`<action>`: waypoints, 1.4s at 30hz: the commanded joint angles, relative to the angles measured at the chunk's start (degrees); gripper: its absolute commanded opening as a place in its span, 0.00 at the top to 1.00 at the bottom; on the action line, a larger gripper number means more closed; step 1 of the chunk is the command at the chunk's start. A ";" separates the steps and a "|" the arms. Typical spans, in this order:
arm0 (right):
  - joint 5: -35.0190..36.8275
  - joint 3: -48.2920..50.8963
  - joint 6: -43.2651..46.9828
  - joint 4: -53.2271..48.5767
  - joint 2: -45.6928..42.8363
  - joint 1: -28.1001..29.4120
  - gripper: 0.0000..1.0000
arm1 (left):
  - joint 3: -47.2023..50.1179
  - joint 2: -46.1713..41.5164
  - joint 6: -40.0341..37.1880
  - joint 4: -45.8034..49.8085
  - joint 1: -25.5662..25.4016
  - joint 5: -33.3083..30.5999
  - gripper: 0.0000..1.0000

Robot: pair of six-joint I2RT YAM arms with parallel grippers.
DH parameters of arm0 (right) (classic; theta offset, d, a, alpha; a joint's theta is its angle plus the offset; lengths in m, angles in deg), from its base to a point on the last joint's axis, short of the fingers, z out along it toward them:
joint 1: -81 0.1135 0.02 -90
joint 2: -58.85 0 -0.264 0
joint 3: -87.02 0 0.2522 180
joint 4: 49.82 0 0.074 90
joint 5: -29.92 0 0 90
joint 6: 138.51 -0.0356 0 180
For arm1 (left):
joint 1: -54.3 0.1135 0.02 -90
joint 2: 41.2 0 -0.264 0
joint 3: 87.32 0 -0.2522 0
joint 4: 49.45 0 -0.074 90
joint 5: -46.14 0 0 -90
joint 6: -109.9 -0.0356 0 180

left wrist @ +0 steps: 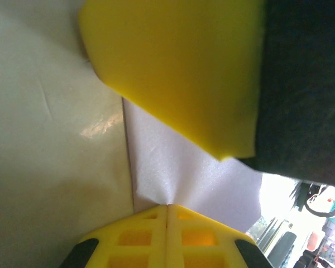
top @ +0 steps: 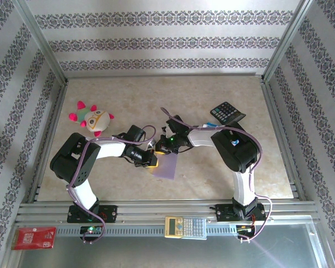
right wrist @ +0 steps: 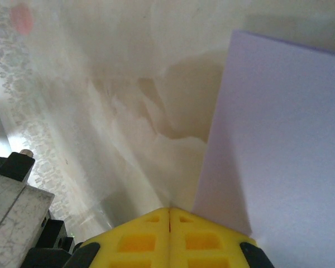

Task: Fold a paper plane with a square sheet of paper (pick it up from the middle)
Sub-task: First fold in half a square sheet of paper at the center of the table.

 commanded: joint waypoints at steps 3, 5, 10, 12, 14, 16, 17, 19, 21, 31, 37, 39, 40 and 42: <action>4.87 -2.69 2.44 -2.50 3.24 -2.96 1.00 | 4.14 5.28 -0.04 5.99 -1.08 -10.76 1.00; 4.97 -3.27 2.46 -2.33 4.04 -3.98 1.00 | 4.33 5.29 -0.13 5.95 -1.09 -10.89 1.00; 5.26 -4.80 2.85 -2.64 6.03 -6.15 1.00 | 4.26 5.34 -0.35 6.32 -1.12 -11.02 1.00; 5.32 -5.29 2.94 -2.64 6.39 -6.93 1.00 | 4.23 5.33 -0.38 6.37 -1.08 -11.11 1.00; 5.47 -5.78 3.07 -2.77 6.62 -7.51 1.00 | 4.22 5.42 -0.40 6.42 -1.08 -11.00 1.00; 5.47 -6.41 3.20 -2.80 7.00 -8.03 1.00 | 4.19 5.59 -0.39 6.39 -1.09 -10.93 1.00; 5.48 -6.77 3.28 -2.96 7.11 -8.19 1.00 | 4.14 5.70 -0.51 6.37 -1.08 -10.93 1.00; 5.47 -7.43 3.37 -3.18 7.56 -8.54 1.00 | 4.20 5.80 -0.57 6.50 -1.10 -10.99 1.00; 5.80 -8.14 3.51 -3.72 7.87 -8.84 1.00 | 4.14 5.90 -0.62 6.64 -1.08 -10.89 1.00; 8.31 -12.80 2.48 -8.14 10.48 -10.58 1.00 | 3.98 6.10 -0.75 6.79 -1.13 -11.02 1.00; 9.18 -15.18 0.33 -10.44 11.77 -11.20 1.00 | 4.17 5.97 -0.86 6.69 -1.17 -10.94 1.00; 9.34 -15.78 -0.63 -10.44 12.05 -11.47 1.00 | 4.20 6.06 -0.92 6.55 -1.13 -10.92 1.00; 9.38 -16.25 -0.99 -10.47 12.30 -11.64 1.00 | 4.15 6.05 -1.08 6.55 -1.10 -10.86 1.00; 9.38 -17.02 -1.66 -10.47 12.76 -11.98 1.00 | 4.29 6.01 -1.02 6.48 -1.13 -10.85 1.00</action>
